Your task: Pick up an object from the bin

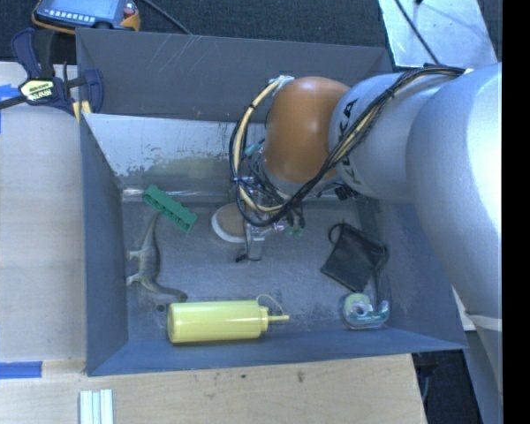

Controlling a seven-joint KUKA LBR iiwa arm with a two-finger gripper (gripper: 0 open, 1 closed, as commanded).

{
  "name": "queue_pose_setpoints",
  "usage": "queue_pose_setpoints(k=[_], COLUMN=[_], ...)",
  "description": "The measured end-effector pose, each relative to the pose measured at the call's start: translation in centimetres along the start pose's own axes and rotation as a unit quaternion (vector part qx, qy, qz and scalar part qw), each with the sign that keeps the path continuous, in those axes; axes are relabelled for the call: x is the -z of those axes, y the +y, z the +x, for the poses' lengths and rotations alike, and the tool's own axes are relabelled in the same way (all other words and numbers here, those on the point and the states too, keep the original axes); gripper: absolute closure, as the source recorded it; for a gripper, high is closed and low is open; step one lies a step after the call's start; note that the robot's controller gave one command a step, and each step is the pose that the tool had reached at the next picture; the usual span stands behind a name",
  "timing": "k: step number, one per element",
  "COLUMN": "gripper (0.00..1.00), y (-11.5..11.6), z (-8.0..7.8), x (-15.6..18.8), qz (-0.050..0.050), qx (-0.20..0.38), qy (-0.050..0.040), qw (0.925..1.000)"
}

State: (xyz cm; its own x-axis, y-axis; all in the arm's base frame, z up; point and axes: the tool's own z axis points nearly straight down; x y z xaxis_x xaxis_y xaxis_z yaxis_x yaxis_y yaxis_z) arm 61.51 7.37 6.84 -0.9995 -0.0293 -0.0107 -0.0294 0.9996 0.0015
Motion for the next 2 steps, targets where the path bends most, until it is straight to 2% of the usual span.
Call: queue_pose_setpoints(k=[1,2], gripper=[0.0,1.0], y=[0.2,0.07], z=[-0.04,-0.19], x=[0.19,0.23], qz=[0.0,-0.001], qx=[-0.067,0.0], qy=[0.0016,-0.002], qw=[0.9977,1.0])
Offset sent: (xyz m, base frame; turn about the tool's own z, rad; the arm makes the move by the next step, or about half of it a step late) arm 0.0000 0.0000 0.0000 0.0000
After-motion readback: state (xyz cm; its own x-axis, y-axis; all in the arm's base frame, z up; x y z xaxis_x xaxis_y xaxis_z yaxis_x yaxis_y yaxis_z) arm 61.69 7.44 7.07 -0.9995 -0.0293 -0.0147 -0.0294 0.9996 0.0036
